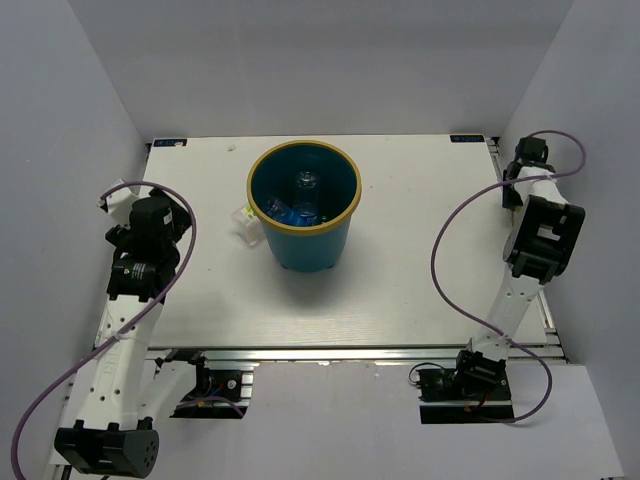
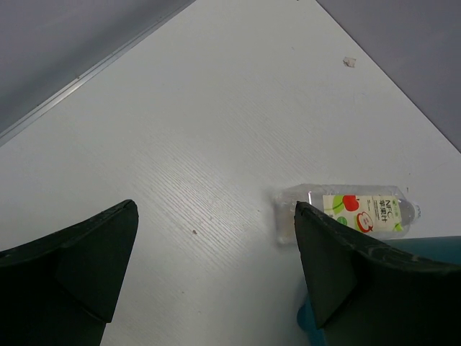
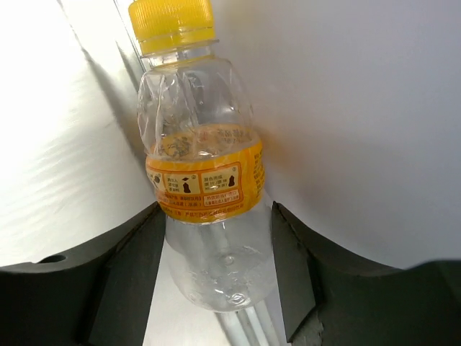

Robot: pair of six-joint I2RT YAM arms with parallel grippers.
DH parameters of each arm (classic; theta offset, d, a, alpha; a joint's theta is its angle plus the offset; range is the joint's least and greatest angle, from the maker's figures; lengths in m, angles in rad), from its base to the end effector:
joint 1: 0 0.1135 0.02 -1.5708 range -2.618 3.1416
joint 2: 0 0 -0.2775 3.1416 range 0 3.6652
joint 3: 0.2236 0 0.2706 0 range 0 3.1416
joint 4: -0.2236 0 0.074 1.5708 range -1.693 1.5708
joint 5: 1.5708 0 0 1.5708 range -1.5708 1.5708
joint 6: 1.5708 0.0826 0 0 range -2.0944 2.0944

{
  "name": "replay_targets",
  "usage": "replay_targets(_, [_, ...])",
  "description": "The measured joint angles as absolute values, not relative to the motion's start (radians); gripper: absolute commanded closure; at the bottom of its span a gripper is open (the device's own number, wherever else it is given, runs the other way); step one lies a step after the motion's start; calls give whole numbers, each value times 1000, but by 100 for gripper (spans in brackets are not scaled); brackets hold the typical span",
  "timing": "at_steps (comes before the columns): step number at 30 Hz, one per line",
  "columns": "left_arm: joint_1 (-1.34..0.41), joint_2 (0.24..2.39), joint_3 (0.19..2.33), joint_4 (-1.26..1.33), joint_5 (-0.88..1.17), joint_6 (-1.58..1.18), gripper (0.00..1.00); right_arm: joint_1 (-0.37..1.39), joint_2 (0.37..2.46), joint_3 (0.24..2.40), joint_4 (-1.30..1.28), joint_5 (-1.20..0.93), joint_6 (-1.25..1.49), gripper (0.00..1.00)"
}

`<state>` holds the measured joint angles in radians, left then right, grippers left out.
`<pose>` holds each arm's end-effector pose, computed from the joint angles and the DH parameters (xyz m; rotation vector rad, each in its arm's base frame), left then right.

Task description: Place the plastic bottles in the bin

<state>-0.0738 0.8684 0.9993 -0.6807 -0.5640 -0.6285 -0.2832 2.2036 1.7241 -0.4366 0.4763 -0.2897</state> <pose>0.2198 0.0280 0.3441 -0.8621 1.8399 0.1593 0.5037 -0.1860 0.1518 0.1998 2.5235 -0.8295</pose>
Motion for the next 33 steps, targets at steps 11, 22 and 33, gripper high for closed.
replay_targets(11, [-74,821,968,-642,-525,-630,2,-251,1621,1645,-427,59,-154,100])
replay_targets(22, [-74,847,856,-570,-370,-654,2,441,1393,1431,-257,-336,-7,100])
replay_targets(33, [-74,913,849,-549,-294,-668,2,736,1475,1473,-99,-357,70,96])
